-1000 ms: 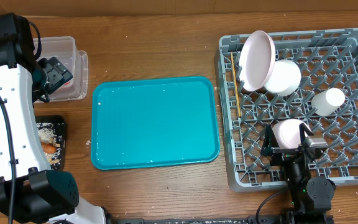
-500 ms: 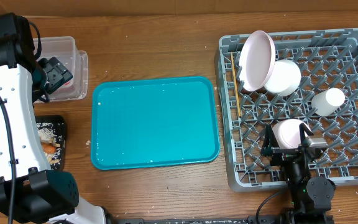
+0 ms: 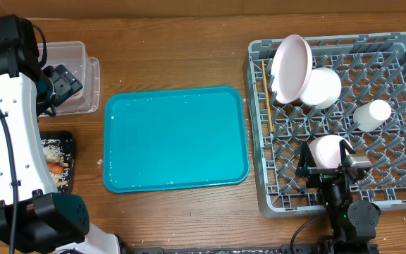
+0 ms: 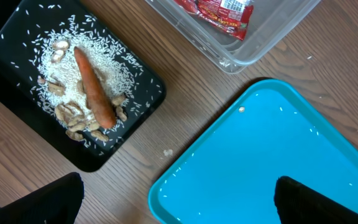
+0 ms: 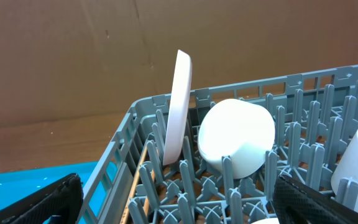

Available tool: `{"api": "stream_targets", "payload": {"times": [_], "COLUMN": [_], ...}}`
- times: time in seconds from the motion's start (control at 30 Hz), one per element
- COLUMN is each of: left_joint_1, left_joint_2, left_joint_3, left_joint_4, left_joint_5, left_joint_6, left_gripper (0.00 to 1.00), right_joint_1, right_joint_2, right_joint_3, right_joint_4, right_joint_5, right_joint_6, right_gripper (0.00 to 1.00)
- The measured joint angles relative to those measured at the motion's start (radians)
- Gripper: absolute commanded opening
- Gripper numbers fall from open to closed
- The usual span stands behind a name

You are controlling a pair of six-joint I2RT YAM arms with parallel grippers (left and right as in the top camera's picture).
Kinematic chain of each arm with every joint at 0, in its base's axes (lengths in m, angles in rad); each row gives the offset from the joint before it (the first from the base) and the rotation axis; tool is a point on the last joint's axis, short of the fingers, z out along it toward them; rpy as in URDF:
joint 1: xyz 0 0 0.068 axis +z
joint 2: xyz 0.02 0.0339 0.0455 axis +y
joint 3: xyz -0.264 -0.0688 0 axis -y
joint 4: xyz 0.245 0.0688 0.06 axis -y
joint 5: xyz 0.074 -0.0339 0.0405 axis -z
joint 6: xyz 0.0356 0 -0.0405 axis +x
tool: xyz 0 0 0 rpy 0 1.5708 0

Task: Sort waste into correct bins and load items into the dishwasher

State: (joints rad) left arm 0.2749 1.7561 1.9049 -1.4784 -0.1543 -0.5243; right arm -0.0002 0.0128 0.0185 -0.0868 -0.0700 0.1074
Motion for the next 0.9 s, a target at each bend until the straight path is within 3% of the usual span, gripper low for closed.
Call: {"api": "stream_targets", "payload": {"times": [0.23, 0.4, 0.7, 0.9], "left_joint_1": [-0.029, -0.067, -0.242, -0.262], "left_joint_2": [-0.052, -0.204, -0.505, -0.724], "left_joint_3": [-0.005, -0.115, -0.679, -1.086], "left_joint_4": [-0.043, 0.081, 0.644, 1.029], "left_joint_5": [-0.03, -0.016, 0.035, 0.161], "left_joint_6": [0.049, 0.064, 0.197, 0.295], "left_gripper": [1.0, 1.0, 1.0, 1.0], "right_joint_1": [0.0, 0.0, 0.0, 0.0], "right_joint_2": [0.0, 0.0, 0.0, 0.0], "right_joint_3": [0.0, 0.0, 0.0, 0.0], "right_joint_4": [0.0, 0.0, 0.0, 0.0], "right_joint_5": [-0.001, -0.001, 0.0, 0.0], "right_joint_6": [0.0, 0.0, 0.0, 0.0], "right_gripper": [1.0, 1.0, 1.0, 1.0]}}
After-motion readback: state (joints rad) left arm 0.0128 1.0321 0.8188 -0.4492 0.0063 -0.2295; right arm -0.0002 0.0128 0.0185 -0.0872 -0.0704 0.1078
